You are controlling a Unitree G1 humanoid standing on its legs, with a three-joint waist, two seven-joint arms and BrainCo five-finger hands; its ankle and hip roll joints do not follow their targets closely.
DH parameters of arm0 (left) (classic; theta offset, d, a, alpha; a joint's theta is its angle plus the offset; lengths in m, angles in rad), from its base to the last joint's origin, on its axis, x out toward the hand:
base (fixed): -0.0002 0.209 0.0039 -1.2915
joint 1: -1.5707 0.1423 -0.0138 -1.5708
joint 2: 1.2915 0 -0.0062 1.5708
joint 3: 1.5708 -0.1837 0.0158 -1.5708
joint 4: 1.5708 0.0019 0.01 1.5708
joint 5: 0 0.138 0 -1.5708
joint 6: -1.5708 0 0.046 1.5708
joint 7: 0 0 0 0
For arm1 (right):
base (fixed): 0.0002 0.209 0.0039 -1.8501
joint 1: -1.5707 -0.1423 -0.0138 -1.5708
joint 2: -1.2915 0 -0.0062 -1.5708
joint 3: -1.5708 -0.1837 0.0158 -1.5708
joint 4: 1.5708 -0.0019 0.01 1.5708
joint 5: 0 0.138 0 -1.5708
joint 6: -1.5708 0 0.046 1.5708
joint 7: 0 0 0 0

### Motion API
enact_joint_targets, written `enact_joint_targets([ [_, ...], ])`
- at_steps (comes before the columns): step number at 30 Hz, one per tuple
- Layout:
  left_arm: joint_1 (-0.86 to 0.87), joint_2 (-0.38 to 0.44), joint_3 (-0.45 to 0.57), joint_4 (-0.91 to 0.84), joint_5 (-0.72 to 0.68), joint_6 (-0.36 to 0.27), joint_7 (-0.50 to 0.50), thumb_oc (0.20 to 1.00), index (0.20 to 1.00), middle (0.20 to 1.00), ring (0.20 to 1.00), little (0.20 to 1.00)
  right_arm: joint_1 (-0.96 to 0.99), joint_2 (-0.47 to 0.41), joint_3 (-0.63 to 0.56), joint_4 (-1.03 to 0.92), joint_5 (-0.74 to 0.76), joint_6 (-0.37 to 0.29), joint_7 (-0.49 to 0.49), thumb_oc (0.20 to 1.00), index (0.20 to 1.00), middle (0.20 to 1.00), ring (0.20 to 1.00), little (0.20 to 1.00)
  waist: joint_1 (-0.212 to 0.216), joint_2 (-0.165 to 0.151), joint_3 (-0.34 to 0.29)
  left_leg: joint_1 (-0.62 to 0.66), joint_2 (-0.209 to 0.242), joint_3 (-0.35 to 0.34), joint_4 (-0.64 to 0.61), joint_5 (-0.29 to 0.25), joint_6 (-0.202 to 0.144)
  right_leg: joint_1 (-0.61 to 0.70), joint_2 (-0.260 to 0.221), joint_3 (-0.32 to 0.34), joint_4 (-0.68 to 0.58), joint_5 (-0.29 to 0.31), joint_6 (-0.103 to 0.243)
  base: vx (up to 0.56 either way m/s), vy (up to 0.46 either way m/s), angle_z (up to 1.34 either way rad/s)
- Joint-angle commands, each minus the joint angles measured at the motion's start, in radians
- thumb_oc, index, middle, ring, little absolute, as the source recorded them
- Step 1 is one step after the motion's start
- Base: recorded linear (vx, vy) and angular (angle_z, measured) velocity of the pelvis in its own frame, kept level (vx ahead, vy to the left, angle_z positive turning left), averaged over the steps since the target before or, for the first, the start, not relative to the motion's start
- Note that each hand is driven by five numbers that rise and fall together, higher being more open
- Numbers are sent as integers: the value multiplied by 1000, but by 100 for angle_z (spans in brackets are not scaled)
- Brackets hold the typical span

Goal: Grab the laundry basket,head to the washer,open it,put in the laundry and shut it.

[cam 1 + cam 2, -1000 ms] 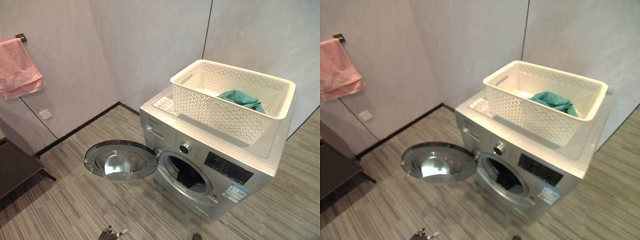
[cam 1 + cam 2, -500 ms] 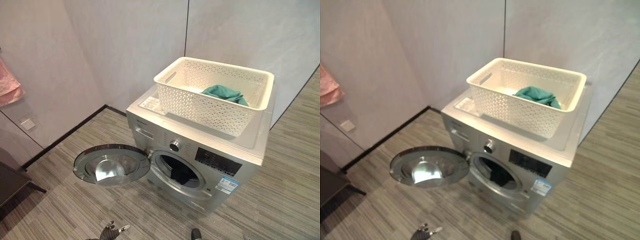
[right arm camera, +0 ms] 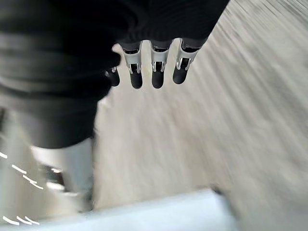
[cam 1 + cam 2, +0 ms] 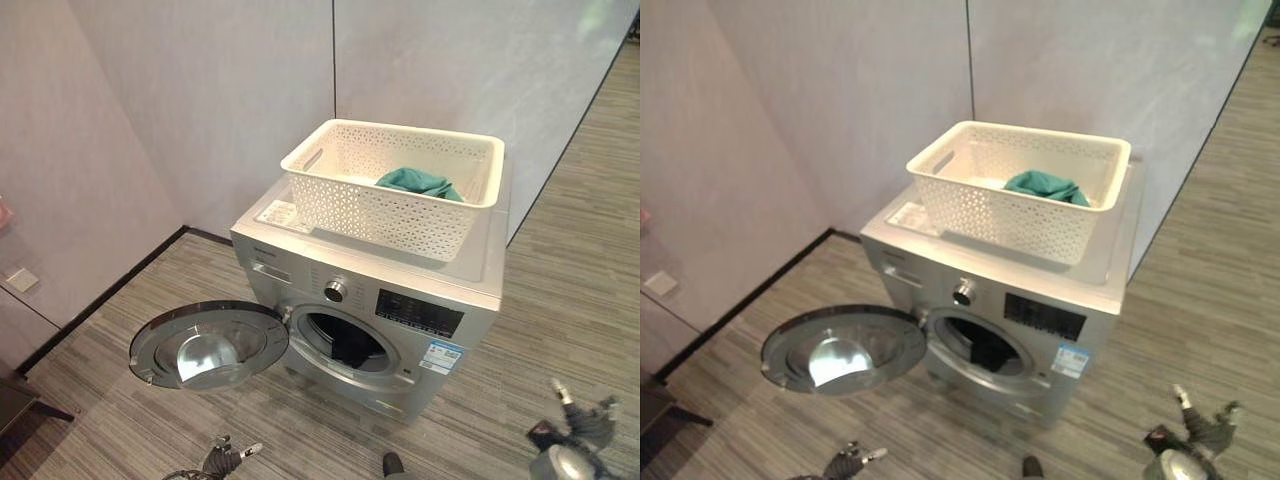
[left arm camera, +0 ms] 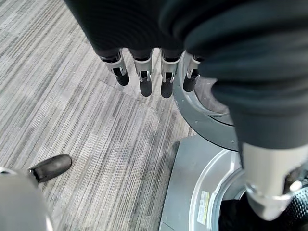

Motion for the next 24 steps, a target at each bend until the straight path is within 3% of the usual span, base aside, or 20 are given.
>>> enact_joint_targets([
  [1, -57, 39, 14, 40, 41, -13, 24, 1000, 1000, 1000, 1000, 1000, -59, -34, -86, -112, -194, -31, -140, 1000, 1000, 1000, 1000, 1000, 11, -51, -9, 27, -3, -14, 75, -146, 38, -32, -98, -20, 53, -32, 60, 0, 0, 0],
  [4, -56, 34, 17, 34, 56, -12, 28, 1000, 1000, 1000, 1000, 1000, -93, -85, -145, -241, -333, 2, -200, 1000, 1000, 1000, 1000, 1000, 17, -57, -20, 34, 0, -25, 68, -147, 38, -23, -98, -29, 50, -37, 60, 43, -2, 9],
  [7, -54, 33, 13, 28, 73, -8, 24, 1000, 1000, 1000, 1000, 1000, -118, -137, -164, -308, -399, 30, -196, 1000, 1000, 1000, 1000, 1000, 24, -58, -23, 38, 3, -31, 63, -145, 37, -18, -95, -37, 48, -41, 59, 13, -7, 3],
  [10, -45, 48, 14, 28, 109, -2, 2, 1000, 1000, 1000, 1000, 1000, -173, -347, -183, -339, -536, 121, -136, 1000, 1000, 1000, 1000, 1000, 45, -75, -28, 39, 11, -38, 57, -141, 32, -10, -89, -49, 46, -44, 56, 8, -24, 1],
  [12, -45, 54, 14, 34, 113, -1, -1, 1000, 1000, 1000, 1000, 1000, -194, -409, -176, -335, -543, 130, -107, 1000, 1000, 1000, 1000, 1000, 50, -81, -27, 39, 14, -38, 56, -139, 30, -11, -87, -51, 47, -46, 55, 8, -30, 3],
  [15, -39, 80, -6, 29, 116, -3, -36, 1000, 1000, 1000, 1000, 1000, -300, -699, -87, -217, -552, 155, 53, 1000, 1000, 1000, 1000, 1000, 85, -113, -26, 33, 33, -44, 56, -128, 19, -4, -77, -69, 53, -58, 48, -17, -53, 12],
  [16, -38, 76, -4, 28, 115, -2, -37, 1000, 1000, 1000, 1000, 1000, -313, -711, -77, -202, -547, 150, 53, 1000, 1000, 1000, 1000, 1000, 82, -109, -26, 32, 33, -44, 56, -127, 19, -4, -77, -69, 53, -58, 47, -43, -70, 10],
  [18, -36, 89, -32, 23, 77, -4, -55, 1000, 1000, 1000, 1000, 1000, -510, -883, 137, -24, -521, 180, 192, 1000, 1000, 1000, 1000, 1000, 111, -134, -23, 29, 50, -53, 56, -120, 7, 8, -68, -87, 57, -67, 41, -19, -59, 13],
  [20, -36, 87, -32, 20, 68, -4, -56, 1000, 1000, 1000, 1000, 1000, -604, -918, 222, 36, -512, 186, 210, 1000, 1000, 1000, 1000, 1000, 107, -137, -24, 23, 50, -53, 55, -112, 5, 5, -68, -88, 56, -65, 38, -24, -33, 16],
  [21, -38, 94, -63, 24, 44, -6, -66, 1000, 1000, 1000, 1000, 1000, -776, -956, 387, 159, -483, 183, 296, 1000, 1000, 1000, 1000, 1000, 126, -155, -23, 17, 59, -58, 52, -102, -3, 10, -61, -97, 55, -69, 32, -16, -30, 15],
  [22, -37, 90, -56, 25, 43, -7, -67, 1000, 1000, 1000, 1000, 1000, -810, -958, 418, 174, -480, 180, 295, 1000, 1000, 1000, 1000, 1000, 118, -151, -23, 17, 59, -58, 52, -102, -3, 10, -61, -97, 55, -69, 31, -24, -54, 9],
  [23, -34, 101, -72, 23, 21, -11, -73, 1000, 1000, 1000, 1000, 1000, -998, -972, 604, 329, -487, 195, 366, 1000, 1000, 1000, 1000, 1000, 136, -167, -22, 11, 67, -64, 51, -93, -9, 14, -55, -105, 52, -73, 26, -9, -26, 9],
  [24, -33, 95, -64, 23, 20, -11, -74, 1000, 1000, 1000, 1000, 1000, -1037, -971, 641, 344, -484, 192, 365, 1000, 1000, 1000, 1000, 1000, 128, -161, -22, 11, 67, -64, 50, -93, -9, 14, -55, -105, 52, -73, 25, -16, -46, 12],
])
